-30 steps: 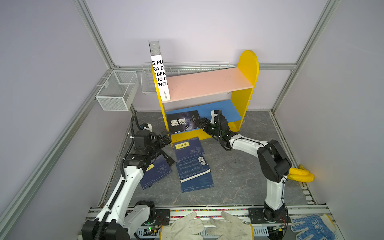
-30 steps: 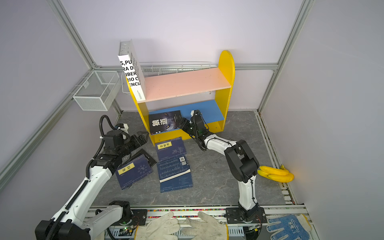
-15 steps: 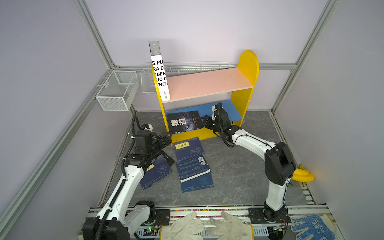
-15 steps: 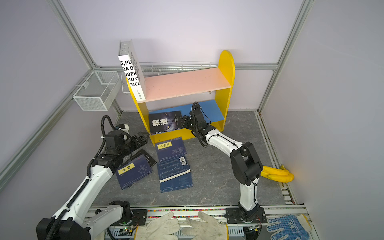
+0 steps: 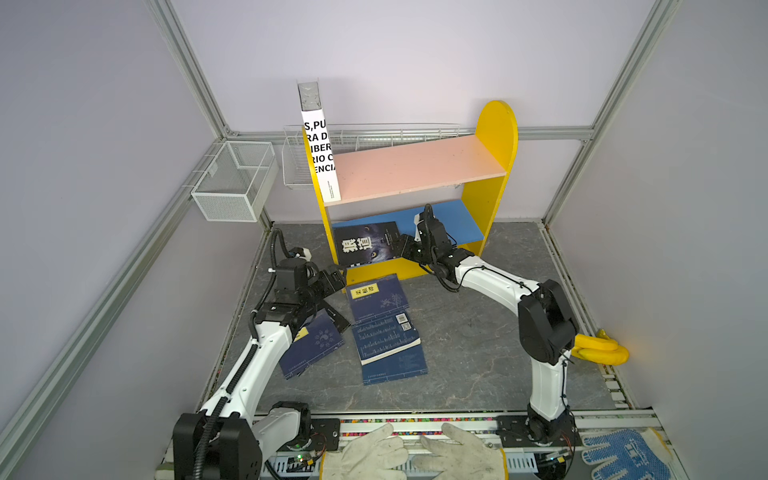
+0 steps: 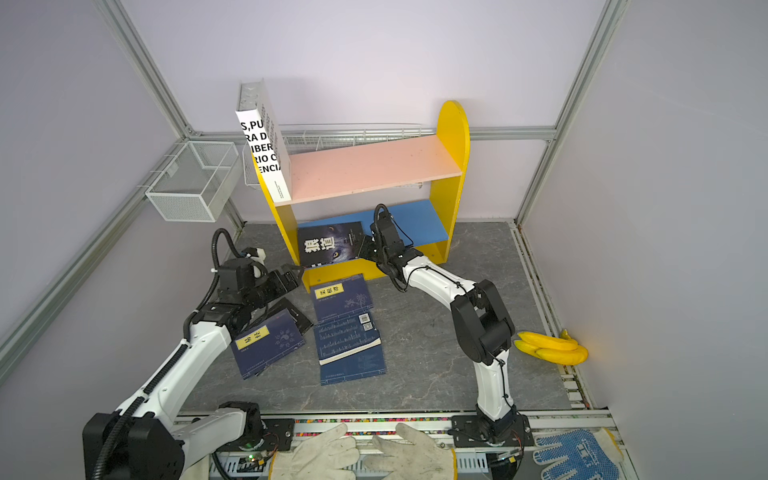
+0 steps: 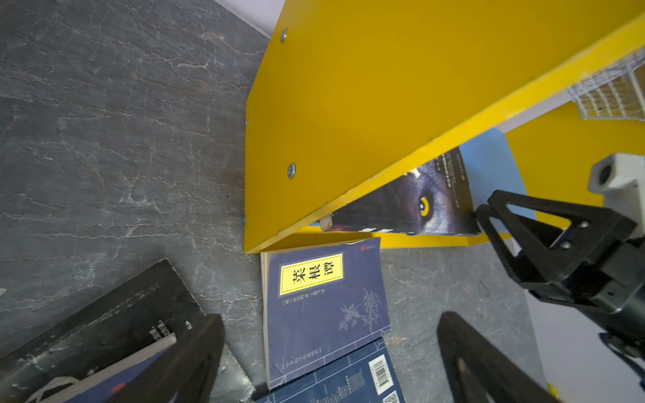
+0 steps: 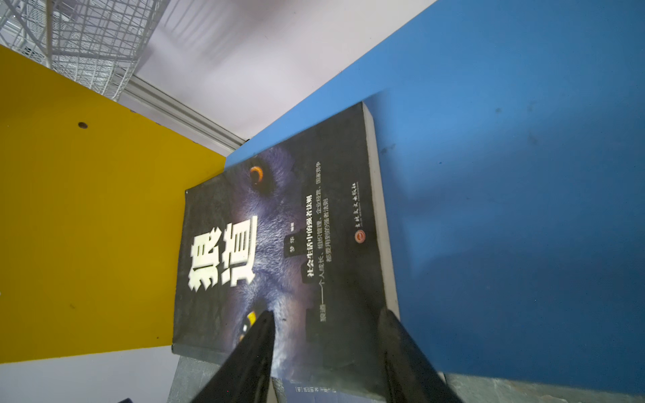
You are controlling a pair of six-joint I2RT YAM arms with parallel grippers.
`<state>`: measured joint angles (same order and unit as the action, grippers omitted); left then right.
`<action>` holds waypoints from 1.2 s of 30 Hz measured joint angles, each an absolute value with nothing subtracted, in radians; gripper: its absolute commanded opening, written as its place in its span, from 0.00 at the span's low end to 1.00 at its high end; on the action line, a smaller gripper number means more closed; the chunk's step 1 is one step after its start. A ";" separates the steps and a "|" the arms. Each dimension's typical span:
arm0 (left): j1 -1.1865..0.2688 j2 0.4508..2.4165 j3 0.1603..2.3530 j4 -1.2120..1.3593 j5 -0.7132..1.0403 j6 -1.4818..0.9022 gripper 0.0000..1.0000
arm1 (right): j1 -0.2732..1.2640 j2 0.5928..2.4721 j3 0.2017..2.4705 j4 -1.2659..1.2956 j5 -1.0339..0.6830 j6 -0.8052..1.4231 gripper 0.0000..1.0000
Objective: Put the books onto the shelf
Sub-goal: 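Push the black book farther onto the blue shelf with the right gripper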
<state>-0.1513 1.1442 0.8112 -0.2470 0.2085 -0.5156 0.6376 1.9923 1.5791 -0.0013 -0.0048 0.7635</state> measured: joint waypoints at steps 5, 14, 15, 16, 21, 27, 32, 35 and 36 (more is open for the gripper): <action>-0.151 1.214 0.811 -0.236 0.202 -0.424 0.94 | 0.638 2.000 1.595 -0.012 -0.010 0.756 0.51; -0.151 1.324 0.812 -0.113 0.201 -0.380 0.83 | 0.638 2.020 1.627 -0.028 -0.033 0.743 0.51; -0.150 1.341 0.812 -0.104 0.203 -0.380 0.82 | 0.638 2.025 1.633 -0.029 -0.036 0.743 0.51; -0.150 1.358 0.812 -0.099 0.203 -0.380 0.81 | 0.638 2.030 1.639 -0.028 -0.039 0.742 0.51; -0.150 1.407 0.817 -0.086 0.205 -0.382 0.78 | 0.638 2.049 1.664 -0.030 -0.048 0.736 0.51; -0.150 1.410 0.820 -0.061 0.203 -0.390 0.76 | 0.638 2.069 1.691 -0.034 -0.054 0.732 0.51; -0.150 1.410 0.820 -0.042 0.195 -0.406 0.68 | 0.637 2.075 1.703 -0.041 -0.054 0.723 0.51; -0.150 1.411 0.820 -0.036 0.184 -0.411 0.66 | 0.636 2.076 1.709 -0.051 -0.055 0.713 0.51; -0.150 1.412 0.820 -0.034 0.182 -0.411 0.65 | 0.636 2.077 1.714 -0.057 -0.059 0.710 0.51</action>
<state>-0.1505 1.4124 0.8204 -0.0341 0.1818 -0.4110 0.6365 2.0766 1.7138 -0.0566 -0.0586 0.7097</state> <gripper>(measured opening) 0.663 0.512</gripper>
